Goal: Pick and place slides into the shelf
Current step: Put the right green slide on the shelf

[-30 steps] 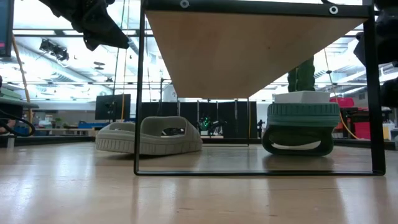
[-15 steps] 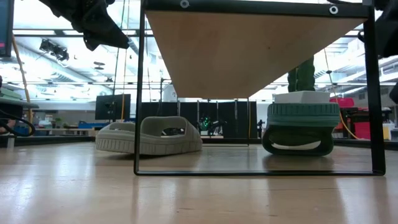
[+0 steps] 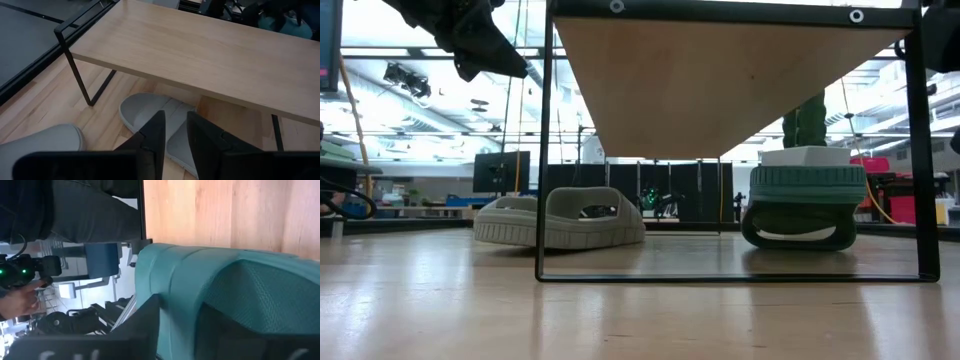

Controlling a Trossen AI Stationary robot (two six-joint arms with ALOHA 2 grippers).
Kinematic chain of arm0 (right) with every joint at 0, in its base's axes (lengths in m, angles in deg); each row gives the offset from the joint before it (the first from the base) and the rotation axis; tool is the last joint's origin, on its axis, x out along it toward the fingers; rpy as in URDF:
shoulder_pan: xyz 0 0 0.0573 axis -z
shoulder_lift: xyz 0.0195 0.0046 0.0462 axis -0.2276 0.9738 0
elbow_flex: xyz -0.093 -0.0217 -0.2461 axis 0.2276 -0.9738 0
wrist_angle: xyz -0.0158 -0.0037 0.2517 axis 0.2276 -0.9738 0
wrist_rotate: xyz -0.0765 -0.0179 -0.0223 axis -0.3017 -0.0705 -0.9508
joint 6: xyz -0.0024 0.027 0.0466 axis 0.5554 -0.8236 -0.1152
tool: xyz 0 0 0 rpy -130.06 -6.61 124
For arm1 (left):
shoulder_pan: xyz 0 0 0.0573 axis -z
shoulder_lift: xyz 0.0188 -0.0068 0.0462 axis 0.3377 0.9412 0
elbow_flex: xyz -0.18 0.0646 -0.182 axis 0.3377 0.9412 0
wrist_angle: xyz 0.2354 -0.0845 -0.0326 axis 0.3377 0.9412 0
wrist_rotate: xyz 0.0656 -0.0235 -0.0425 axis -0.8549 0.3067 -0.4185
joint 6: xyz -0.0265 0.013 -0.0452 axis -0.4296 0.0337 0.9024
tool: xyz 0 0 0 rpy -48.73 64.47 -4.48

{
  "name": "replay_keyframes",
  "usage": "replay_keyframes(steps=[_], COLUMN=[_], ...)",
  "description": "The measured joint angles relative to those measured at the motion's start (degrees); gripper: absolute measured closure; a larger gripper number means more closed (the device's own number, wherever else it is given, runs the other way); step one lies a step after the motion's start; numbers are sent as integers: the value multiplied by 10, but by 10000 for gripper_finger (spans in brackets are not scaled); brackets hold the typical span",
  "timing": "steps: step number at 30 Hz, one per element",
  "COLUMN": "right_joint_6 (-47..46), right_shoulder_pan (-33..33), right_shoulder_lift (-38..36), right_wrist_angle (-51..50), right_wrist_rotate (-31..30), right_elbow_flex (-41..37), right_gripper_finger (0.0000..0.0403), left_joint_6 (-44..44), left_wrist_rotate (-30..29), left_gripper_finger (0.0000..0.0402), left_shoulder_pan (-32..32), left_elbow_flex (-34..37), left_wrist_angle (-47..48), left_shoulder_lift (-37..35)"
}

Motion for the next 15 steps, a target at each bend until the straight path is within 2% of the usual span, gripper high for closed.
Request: replay_keyframes(steps=[7,15], right_joint_6=[3,13], right_shoulder_pan=[0,0], right_shoulder_lift=[0,-2], right_wrist_angle=[0,-47], right_wrist_rotate=[1,-3], right_elbow_flex=[1,50], right_gripper_finger=[388,387], left_joint_6=[0,0], left_wrist_rotate=[0,0], left_gripper_finger=[315,323], left_shoulder_pan=[0,0], left_elbow_flex=[0,0], left_wrist_angle=[0,0], left_shoulder_lift=[0,0])
